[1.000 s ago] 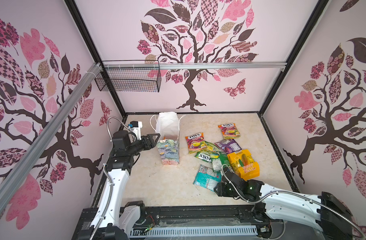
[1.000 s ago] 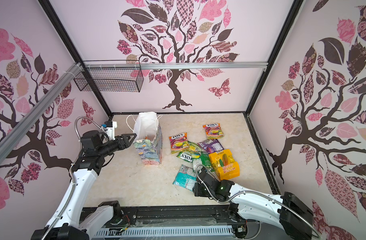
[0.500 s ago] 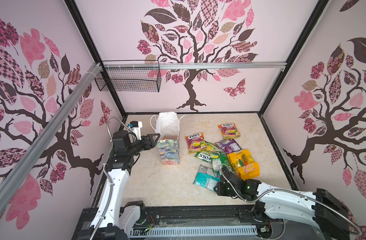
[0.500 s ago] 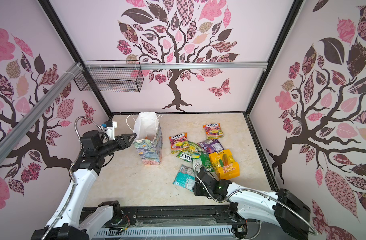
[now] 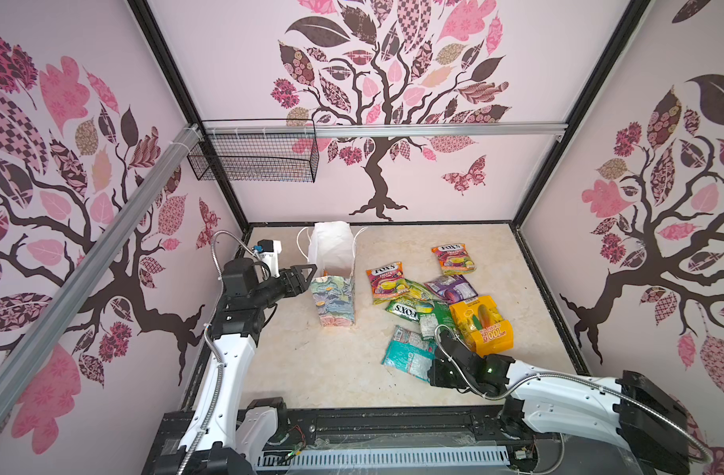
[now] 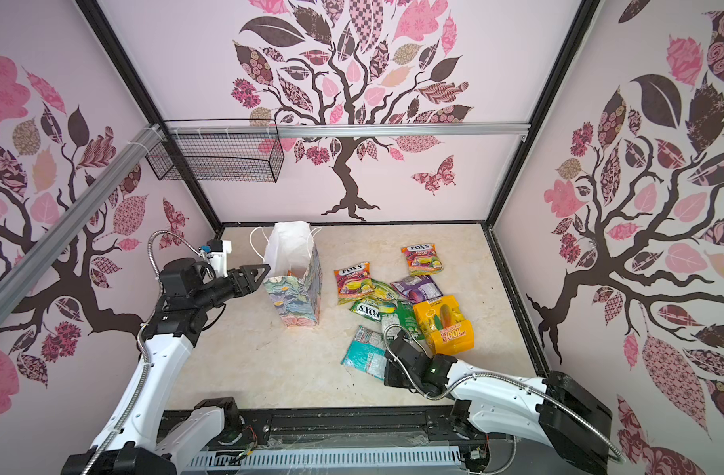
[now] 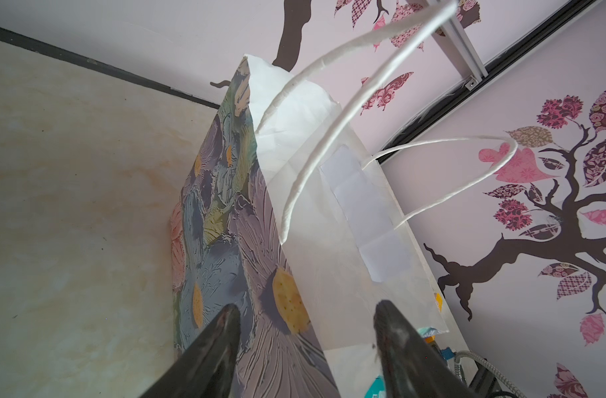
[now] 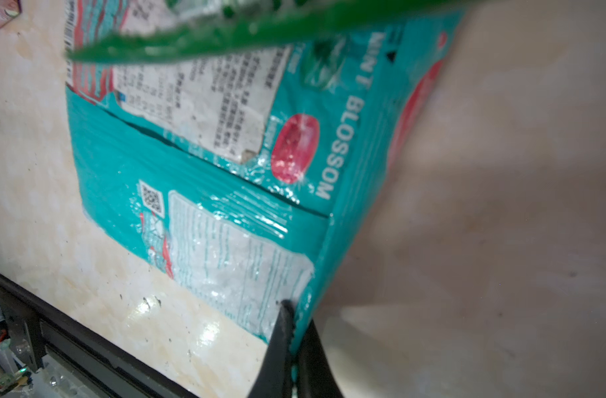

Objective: Place the snacks into the paper bag
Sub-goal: 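Lift the teal packet and carry it toward the white bag with the right gripper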

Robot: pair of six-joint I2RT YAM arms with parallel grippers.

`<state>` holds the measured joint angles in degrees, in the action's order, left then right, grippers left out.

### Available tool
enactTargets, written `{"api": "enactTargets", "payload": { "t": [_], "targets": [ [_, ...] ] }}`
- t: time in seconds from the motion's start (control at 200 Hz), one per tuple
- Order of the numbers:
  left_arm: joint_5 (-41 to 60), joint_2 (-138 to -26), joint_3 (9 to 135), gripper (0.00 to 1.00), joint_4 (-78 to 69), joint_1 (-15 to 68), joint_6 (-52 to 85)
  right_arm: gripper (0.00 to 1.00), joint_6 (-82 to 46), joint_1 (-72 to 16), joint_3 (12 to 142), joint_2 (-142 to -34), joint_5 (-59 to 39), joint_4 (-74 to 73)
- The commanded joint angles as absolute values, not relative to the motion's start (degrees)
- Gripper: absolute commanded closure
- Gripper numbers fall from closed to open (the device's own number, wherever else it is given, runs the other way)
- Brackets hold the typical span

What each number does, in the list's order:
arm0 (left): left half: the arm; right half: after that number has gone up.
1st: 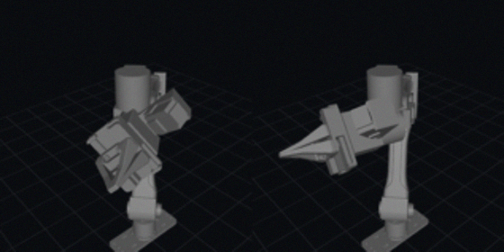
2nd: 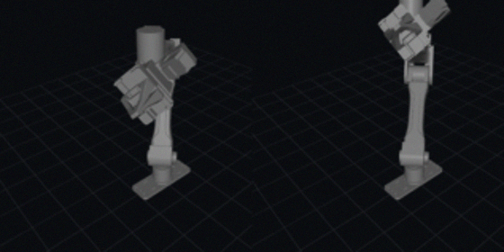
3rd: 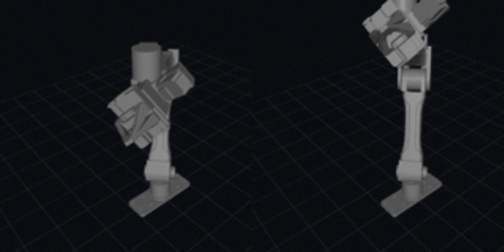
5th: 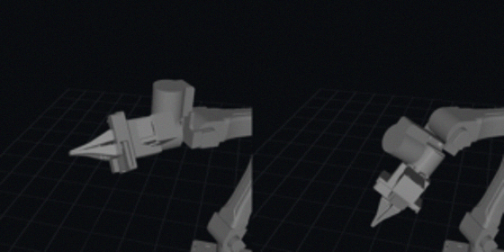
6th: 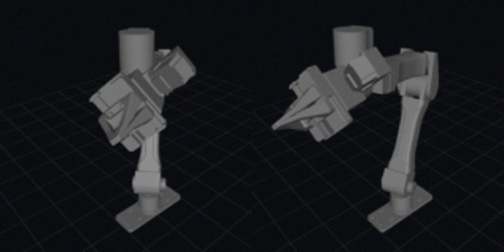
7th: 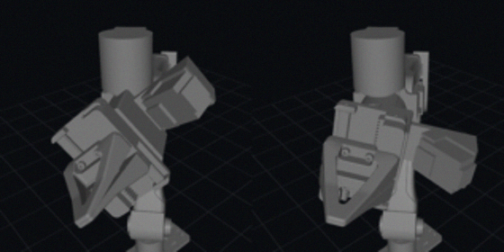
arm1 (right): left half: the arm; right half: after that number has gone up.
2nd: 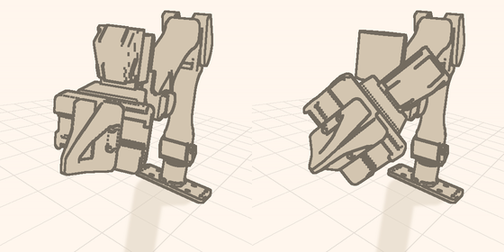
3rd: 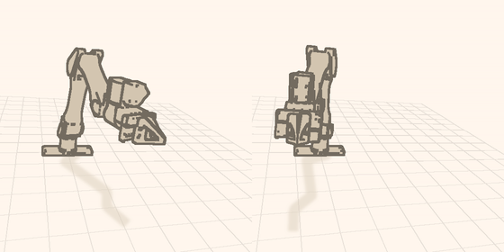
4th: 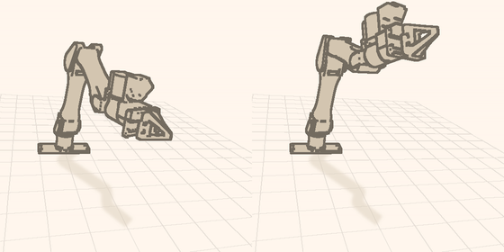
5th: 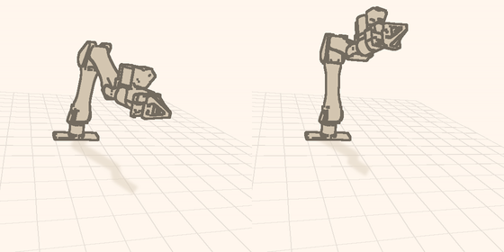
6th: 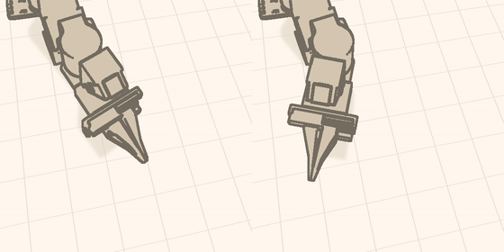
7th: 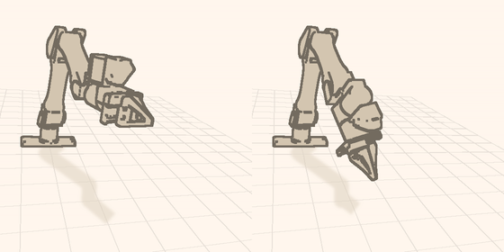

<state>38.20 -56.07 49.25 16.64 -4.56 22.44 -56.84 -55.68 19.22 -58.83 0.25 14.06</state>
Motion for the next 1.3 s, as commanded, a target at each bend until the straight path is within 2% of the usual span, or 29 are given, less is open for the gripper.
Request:
{"api": "enactTargets", "payload": {
  "t": [0.0, 0.325, 0.73, 1.295],
  "targets": [
    [37.9, -55.5, 48.7, 0.34, 16.2, -4.4, 21.6, 1.00, -56.6, -55.3, 21.8, -58.1, 1.7, 18.2],
    [37.8, -55.3, 48.7, 0.35, 16.3, -4.4, 21.5, 1.00, -47.8, -55.4, 35.1, -56.9, 6.3, 34.1],
    [37.7, -55.2, 48.6, 0.35, 16.3, -4.4, 21.6, 1.00, -42.1, -55.4, 51.0, -58.7, 5.6, 39.3],
    [37.8, -54.9, 48.7, 0.35, 16.2, -4.4, 21.6, 1.00, -33.9, -55.4, 61.5, -62.9, 4.2, 44.1]
  ]
}}
